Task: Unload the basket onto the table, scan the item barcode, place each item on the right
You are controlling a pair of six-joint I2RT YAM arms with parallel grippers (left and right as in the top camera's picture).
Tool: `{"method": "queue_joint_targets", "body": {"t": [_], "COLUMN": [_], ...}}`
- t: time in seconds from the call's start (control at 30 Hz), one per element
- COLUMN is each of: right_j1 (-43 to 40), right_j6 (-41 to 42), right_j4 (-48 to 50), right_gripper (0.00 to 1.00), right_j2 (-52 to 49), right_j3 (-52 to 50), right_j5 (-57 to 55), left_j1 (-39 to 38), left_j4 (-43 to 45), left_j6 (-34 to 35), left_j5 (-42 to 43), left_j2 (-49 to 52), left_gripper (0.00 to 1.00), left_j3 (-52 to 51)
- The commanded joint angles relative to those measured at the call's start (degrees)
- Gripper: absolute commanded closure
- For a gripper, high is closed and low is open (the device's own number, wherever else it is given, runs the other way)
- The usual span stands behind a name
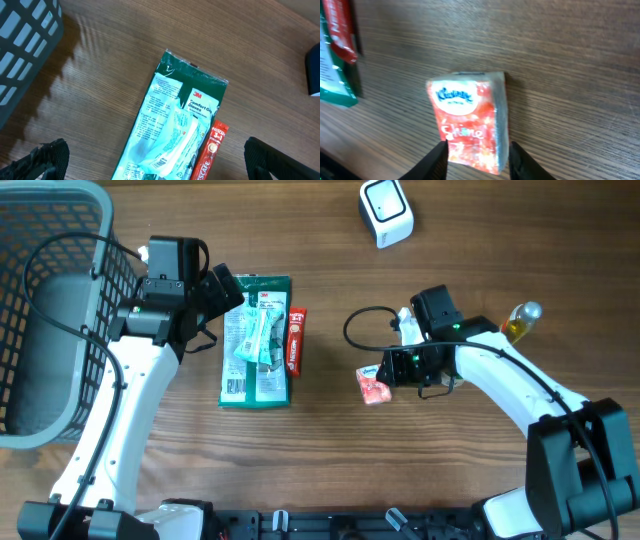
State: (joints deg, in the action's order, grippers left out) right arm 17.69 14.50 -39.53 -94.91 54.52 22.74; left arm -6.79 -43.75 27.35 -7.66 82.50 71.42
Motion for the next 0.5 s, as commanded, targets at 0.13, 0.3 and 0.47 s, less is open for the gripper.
{"method": "queue_joint_targets", "body": {"t": [0.13, 0.3, 0.47], "right_j1": [1.2, 2.4, 2.4], "right_j6": [0.6, 1.2, 2.2], "right_j4": [4.0, 5.4, 5.9], "right_gripper": [0.57, 0.60, 0.61], "right_j2": [-0.6, -0.6, -0.6], "right_j3": [-3.3, -4.3, -4.3], "right_j5": [-1.3, -6.0, -6.0], "left_j1": [0.2, 0.2, 0.2], "left_j4": [0.0, 0.0, 0.0], "left_j6": [-0.1, -0.1, -0.1], "left_j5": [-0.4, -0.4, -0.4], "left_j2": [-0.2, -0.2, -0.2], "left_gripper": [0.00, 0.00, 0.00], "left_j3": [0.7, 0.7, 0.7]}}
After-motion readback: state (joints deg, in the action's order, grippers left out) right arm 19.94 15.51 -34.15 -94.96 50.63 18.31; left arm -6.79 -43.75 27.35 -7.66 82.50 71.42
